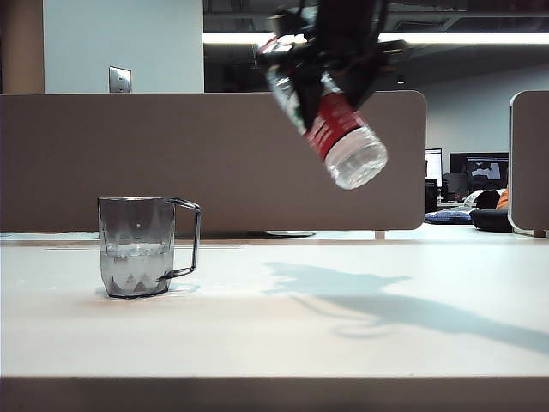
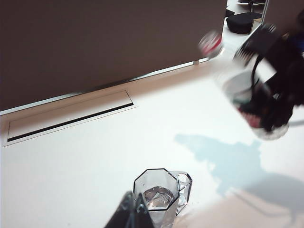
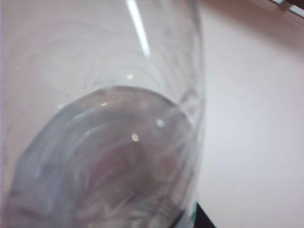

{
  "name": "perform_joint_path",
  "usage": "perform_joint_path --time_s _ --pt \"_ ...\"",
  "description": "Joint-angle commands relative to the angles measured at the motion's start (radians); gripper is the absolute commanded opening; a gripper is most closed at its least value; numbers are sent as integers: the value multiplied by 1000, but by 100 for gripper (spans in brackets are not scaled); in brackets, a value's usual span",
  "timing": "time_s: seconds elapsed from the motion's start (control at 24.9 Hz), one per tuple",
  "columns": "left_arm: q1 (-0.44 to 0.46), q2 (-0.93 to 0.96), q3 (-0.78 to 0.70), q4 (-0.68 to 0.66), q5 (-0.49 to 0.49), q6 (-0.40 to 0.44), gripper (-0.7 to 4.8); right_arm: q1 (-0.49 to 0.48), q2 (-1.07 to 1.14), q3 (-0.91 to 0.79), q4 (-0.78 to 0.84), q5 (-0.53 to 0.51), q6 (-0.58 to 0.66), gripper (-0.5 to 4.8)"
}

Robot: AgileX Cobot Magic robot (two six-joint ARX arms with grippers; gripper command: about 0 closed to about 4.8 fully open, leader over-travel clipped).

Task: Pick up the mineral water bottle on the table and pour water into the mug until it's half full.

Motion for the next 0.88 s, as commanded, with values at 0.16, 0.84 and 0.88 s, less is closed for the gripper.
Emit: perform_joint_path --time_s 0.16,0.84,0.88 --pt "1 -1 3 8 -3 4 -5 -34 -169 -189 186 -48 34 260" --pt "1 0 2 -55 -3 4 -5 -45 -193 -1027 1424 -47 149 261" --pt "1 0 2 -55 -3 4 -5 -49 -163 -1027 1442 -46 150 261"
